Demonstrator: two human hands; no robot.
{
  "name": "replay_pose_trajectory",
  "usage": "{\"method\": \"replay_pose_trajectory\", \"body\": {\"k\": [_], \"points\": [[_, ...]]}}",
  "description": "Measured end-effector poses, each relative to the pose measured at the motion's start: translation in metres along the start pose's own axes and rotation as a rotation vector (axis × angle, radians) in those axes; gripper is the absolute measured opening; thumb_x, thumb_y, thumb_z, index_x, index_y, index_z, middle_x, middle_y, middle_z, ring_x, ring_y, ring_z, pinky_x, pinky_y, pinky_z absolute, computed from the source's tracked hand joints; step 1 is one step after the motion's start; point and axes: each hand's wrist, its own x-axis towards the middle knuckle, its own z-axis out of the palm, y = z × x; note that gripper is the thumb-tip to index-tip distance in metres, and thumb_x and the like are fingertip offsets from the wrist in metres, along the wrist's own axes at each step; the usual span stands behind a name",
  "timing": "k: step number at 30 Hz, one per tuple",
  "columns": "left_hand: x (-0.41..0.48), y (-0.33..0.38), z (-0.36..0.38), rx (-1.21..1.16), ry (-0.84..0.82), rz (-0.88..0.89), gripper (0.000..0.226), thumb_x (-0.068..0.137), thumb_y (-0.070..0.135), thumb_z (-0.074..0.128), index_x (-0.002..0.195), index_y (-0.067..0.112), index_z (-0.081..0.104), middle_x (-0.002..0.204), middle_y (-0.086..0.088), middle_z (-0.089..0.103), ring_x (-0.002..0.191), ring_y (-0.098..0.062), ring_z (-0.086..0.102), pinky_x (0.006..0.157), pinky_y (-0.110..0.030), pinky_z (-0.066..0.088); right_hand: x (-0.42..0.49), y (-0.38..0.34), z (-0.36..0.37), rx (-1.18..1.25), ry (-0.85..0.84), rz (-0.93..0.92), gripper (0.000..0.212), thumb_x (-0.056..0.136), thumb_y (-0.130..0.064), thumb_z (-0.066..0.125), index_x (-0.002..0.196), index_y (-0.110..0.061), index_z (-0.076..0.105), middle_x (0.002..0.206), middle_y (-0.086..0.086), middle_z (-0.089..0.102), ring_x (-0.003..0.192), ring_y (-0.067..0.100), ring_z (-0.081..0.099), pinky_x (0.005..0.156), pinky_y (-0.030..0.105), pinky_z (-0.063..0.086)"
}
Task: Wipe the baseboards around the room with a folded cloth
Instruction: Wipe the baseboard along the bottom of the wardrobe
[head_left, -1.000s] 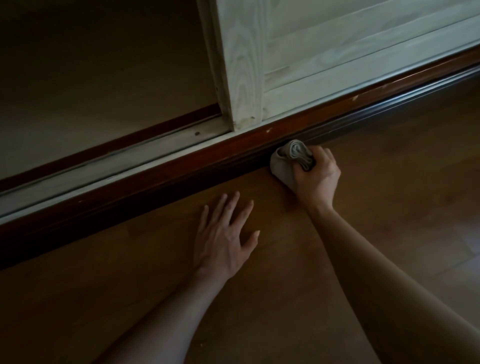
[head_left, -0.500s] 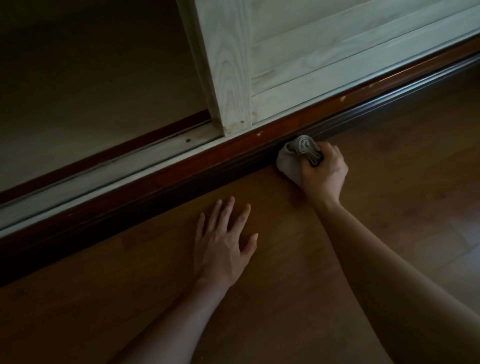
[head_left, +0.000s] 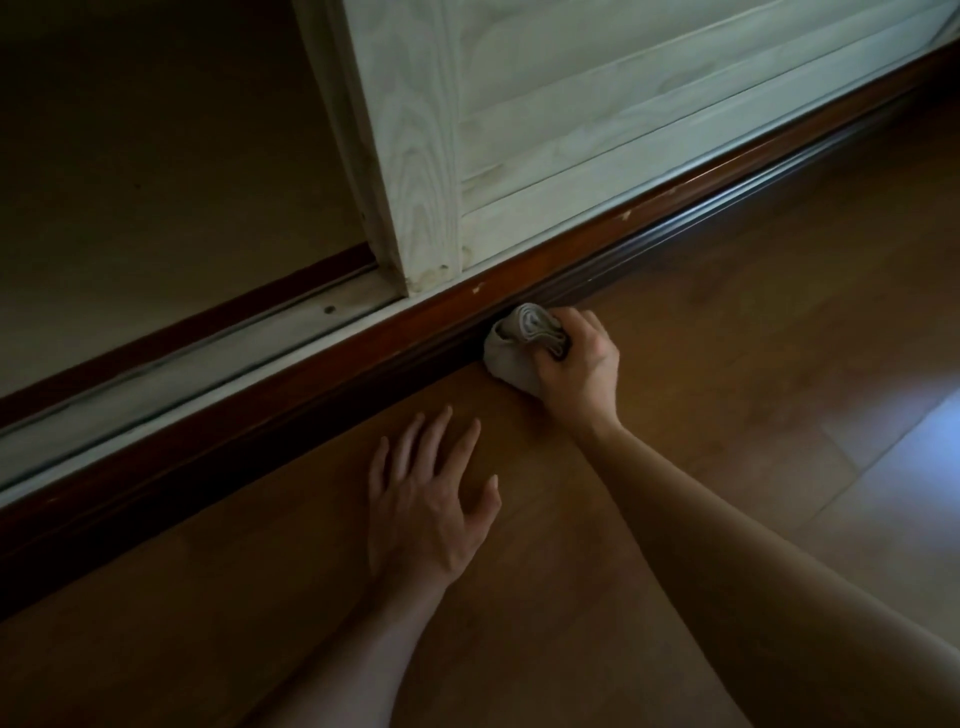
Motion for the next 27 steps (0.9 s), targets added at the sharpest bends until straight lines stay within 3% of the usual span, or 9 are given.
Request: {"method": "replay_pose_trajectory", "body": {"k": [6, 10, 15, 20, 24, 27], "points": [[0.002, 0.002, 0.002, 0.033, -0.026, -0.009, 0.066, 0.092, 0.068, 0.029, 0.153, 0.044, 0.033, 0.164, 0.007, 0.028, 0.15, -0.019, 0.022, 0.12, -0.049, 0.016, 0.034, 0.031, -0.024, -0.053, 0.143, 0.185, 0.022, 0.086, -0.014, 0.065, 0.108, -0.013, 0.066, 0.099, -0.007, 0.054, 0.089, 0.007, 0.05, 0.072, 0.0, 0.032], [0.001, 0.002, 0.001, 0.037, -0.031, -0.014, 0.066, 0.092, 0.068, 0.028, 0.154, 0.045, 0.031, 0.165, 0.008, 0.025, 0.151, -0.019, 0.02, 0.121, -0.049, 0.016, 0.026, 0.031, -0.017, -0.062, 0.071, 0.044, 0.021, 0.086, -0.013, 0.066, 0.108, -0.013, 0.067, 0.099, -0.006, 0.056, 0.086, 0.006, 0.052, 0.073, 0.0, 0.034], [0.001, 0.002, 0.002, 0.046, -0.036, -0.013, 0.066, 0.092, 0.068, 0.026, 0.154, 0.045, 0.029, 0.165, 0.008, 0.023, 0.152, -0.019, 0.019, 0.121, -0.049, 0.016, 0.029, 0.032, -0.02, -0.036, 0.143, 0.105, 0.02, 0.086, -0.015, 0.066, 0.106, -0.013, 0.067, 0.098, -0.008, 0.055, 0.085, 0.004, 0.05, 0.075, -0.001, 0.034], [0.001, 0.003, 0.0, 0.049, -0.043, -0.017, 0.067, 0.092, 0.068, 0.025, 0.154, 0.045, 0.028, 0.165, 0.008, 0.023, 0.152, -0.018, 0.018, 0.121, -0.049, 0.016, 0.013, 0.022, -0.01, -0.025, 0.007, -0.06, 0.021, 0.086, -0.013, 0.067, 0.107, -0.014, 0.066, 0.101, -0.007, 0.056, 0.086, 0.002, 0.051, 0.073, 0.005, 0.039], [0.0, 0.003, 0.001, 0.053, -0.039, -0.013, 0.066, 0.092, 0.067, 0.028, 0.154, 0.045, 0.031, 0.165, 0.008, 0.025, 0.151, -0.019, 0.02, 0.12, -0.05, 0.017, 0.041, 0.043, -0.032, -0.071, 0.107, 0.094, 0.023, 0.088, -0.012, 0.063, 0.111, -0.012, 0.065, 0.103, -0.007, 0.052, 0.095, 0.006, 0.049, 0.078, 0.0, 0.031], [0.001, 0.003, 0.002, 0.044, -0.027, -0.022, 0.065, 0.092, 0.067, 0.028, 0.153, 0.044, 0.034, 0.164, 0.007, 0.028, 0.15, -0.02, 0.024, 0.119, -0.051, 0.02, 0.061, 0.06, -0.047, -0.121, 0.124, 0.172, 0.022, 0.089, -0.016, 0.062, 0.111, -0.015, 0.065, 0.104, -0.006, 0.053, 0.096, 0.007, 0.049, 0.072, 0.0, 0.029]]}}
